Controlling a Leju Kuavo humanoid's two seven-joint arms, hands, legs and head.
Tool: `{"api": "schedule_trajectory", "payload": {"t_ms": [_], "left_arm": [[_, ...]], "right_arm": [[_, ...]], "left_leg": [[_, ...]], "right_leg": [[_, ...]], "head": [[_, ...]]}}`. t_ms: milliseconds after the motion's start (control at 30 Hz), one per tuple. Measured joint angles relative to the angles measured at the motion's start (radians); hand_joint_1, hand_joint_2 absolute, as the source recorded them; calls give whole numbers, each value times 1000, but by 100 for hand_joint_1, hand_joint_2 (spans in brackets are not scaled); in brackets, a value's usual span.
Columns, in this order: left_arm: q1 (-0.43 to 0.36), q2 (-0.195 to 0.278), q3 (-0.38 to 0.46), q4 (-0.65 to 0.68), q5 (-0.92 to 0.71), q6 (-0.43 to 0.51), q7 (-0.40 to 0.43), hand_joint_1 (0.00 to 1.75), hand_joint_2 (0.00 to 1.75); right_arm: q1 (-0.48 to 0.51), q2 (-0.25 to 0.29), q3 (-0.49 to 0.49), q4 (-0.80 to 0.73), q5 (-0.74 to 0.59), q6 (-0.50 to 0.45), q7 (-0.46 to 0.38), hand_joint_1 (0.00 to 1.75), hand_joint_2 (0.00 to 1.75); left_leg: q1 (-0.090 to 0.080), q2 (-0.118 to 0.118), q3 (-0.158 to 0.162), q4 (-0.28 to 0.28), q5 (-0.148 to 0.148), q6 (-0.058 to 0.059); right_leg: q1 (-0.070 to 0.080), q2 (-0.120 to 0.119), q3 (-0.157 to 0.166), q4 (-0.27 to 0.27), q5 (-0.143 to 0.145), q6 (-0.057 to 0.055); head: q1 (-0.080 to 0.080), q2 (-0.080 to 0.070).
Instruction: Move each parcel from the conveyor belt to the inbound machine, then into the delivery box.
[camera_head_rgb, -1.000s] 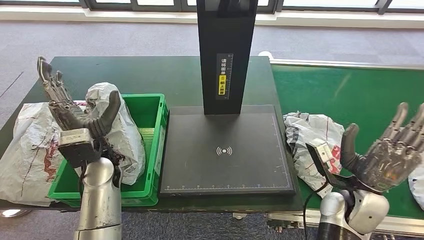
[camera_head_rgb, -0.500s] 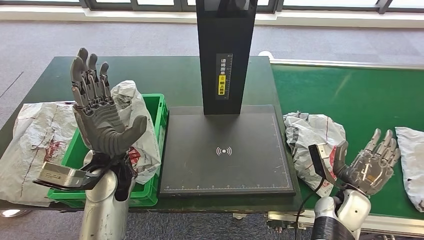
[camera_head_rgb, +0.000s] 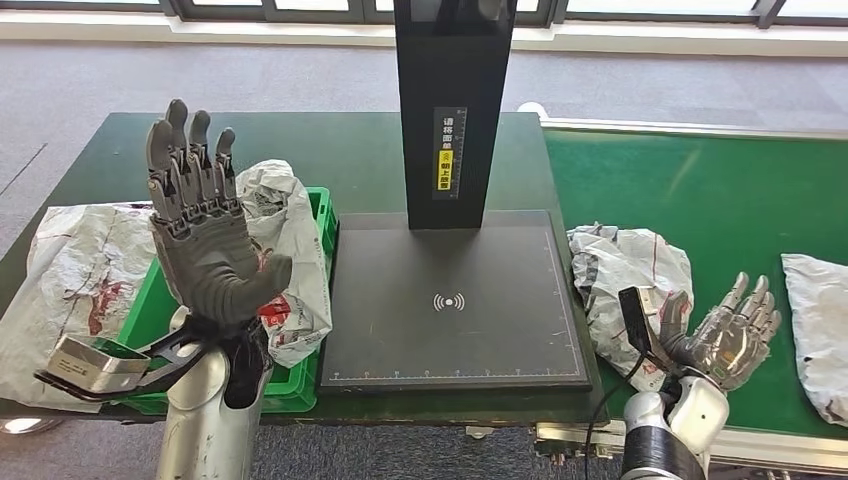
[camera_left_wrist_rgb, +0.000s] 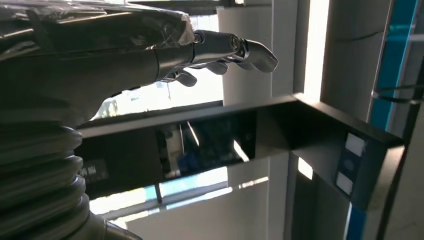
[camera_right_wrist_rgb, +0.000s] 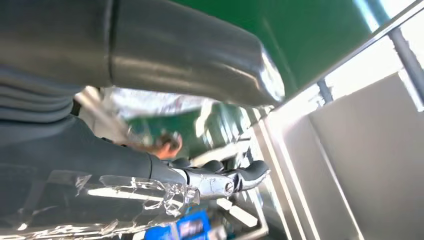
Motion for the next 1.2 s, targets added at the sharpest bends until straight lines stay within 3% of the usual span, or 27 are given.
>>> {"api": "schedule_trajectory", "payload": {"t_ms": [100, 167, 367, 600, 733, 900, 1200], "left_arm": [[6, 0, -22, 21, 41, -123, 25, 0, 175], [10, 1, -45, 59, 24, -168, 29, 0, 175], [19, 3, -107, 170, -68, -189, 5, 0, 175], [43, 9, -145, 196, -93, -203, -1, 0, 175], [47, 10, -158, 197, -100, -207, -2, 0, 175], [59, 13, -165, 193, -105, -206, -3, 0, 175], [79, 21, -191, 179, -116, -190, -3, 0, 175]], "right_arm": [[-67, -55, -17, 171, -180, 92, -120, 0, 175], [-104, -84, -28, 263, -241, 147, -155, 0, 175], [-172, -123, -31, 415, -233, 163, -89, 0, 175], [-204, -144, -31, 490, -203, 190, -11, 2, 175], [-209, -154, -31, 518, -199, 272, 15, 175, 175], [-210, -162, -31, 539, -200, 375, -2, 175, 175], [-216, -170, -31, 552, -200, 430, 11, 175, 175]], "left_leg": [[-1, 1, 1, 0, 0, 0], [-2, 1, 0, 0, 0, 1], [-2, 1, 1, 0, 1, 1], [-2, 1, 0, 0, 0, 1], [-2, 0, 0, 0, 0, 1], [-2, 0, 0, 0, 0, 1], [-2, 1, 0, 0, 0, 1]], "right_leg": [[-1, 2, 0, 0, 1, 1], [-2, 2, 0, 0, 1, 1], [-2, 2, 0, 0, 1, 1], [-2, 1, 0, 0, 0, 1], [-2, 1, 0, 0, 1, 1], [-2, 1, 0, 0, 1, 1], [-2, 2, 0, 0, 0, 1]], "head": [[0, 0], [0, 0], [0, 0], [0, 0], [0, 0], [0, 0], [0, 0]]}}
